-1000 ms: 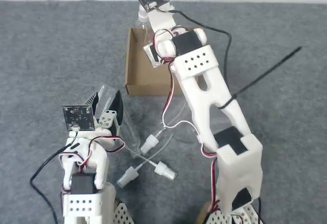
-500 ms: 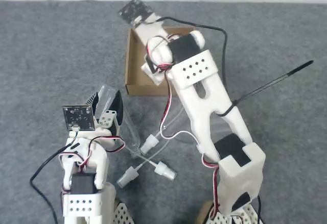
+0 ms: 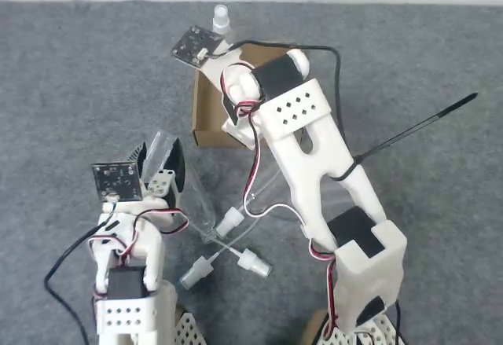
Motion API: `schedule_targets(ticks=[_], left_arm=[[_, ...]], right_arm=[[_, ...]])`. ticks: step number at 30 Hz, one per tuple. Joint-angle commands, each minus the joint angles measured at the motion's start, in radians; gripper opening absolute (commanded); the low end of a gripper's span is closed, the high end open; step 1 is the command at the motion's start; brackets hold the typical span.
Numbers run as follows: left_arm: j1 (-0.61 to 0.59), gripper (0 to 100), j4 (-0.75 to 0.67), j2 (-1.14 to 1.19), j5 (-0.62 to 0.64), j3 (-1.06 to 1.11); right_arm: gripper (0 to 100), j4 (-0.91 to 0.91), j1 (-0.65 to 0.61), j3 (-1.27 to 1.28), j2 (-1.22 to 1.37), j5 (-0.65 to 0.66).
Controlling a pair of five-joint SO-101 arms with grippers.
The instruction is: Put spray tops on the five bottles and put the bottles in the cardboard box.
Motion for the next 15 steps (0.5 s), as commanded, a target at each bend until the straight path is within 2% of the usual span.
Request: schedule_targets(ticks=[1,15], left_arm=[[-0.017,20,-0.034,-0.014,-0.011,-0.004],[-0.017,20,-0.035,-0.014,-0.011,-0.004]], right_arm=[[31.4,0.042,-0.012,0.005,-0.13,0.06],[31.4,0.038,-0.005,0.35,-0.321,0.212]])
